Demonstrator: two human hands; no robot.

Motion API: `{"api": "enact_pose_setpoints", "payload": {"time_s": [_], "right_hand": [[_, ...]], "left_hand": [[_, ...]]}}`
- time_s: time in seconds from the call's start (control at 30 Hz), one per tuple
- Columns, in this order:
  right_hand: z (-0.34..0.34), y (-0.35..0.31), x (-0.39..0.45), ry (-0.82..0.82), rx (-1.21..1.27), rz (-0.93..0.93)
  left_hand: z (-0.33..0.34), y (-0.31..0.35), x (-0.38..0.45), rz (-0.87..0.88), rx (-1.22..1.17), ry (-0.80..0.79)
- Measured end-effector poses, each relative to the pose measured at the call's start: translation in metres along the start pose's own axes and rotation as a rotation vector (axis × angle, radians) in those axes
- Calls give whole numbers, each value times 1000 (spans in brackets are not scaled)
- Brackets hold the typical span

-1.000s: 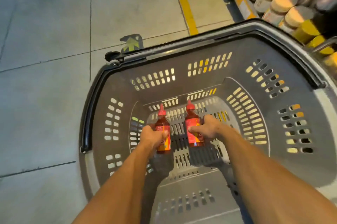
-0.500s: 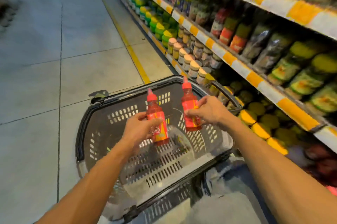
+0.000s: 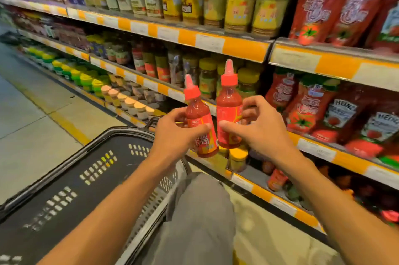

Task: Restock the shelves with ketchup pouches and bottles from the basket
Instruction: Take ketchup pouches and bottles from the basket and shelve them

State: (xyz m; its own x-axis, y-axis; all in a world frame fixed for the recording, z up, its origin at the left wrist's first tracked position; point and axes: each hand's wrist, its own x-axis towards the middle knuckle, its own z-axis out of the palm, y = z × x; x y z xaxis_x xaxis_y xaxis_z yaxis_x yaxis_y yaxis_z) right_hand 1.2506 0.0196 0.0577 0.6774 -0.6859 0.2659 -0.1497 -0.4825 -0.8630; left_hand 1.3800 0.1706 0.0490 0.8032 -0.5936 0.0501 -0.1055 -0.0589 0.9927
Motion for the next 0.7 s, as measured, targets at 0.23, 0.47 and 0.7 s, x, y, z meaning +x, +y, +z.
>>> {"api": "enact_pose_setpoints", "payload": {"time_s": [0.23, 0.47, 0.7], "right_hand": [[-41, 99, -49, 158, -33, 148], [-23, 203, -81, 277, -89, 347], [9, 282, -97, 316, -40, 556]], "left_hand": [[84, -44, 33, 47, 336, -310], [143, -127, 80, 61, 626, -526], [199, -188, 113, 195, 846, -646]]}}
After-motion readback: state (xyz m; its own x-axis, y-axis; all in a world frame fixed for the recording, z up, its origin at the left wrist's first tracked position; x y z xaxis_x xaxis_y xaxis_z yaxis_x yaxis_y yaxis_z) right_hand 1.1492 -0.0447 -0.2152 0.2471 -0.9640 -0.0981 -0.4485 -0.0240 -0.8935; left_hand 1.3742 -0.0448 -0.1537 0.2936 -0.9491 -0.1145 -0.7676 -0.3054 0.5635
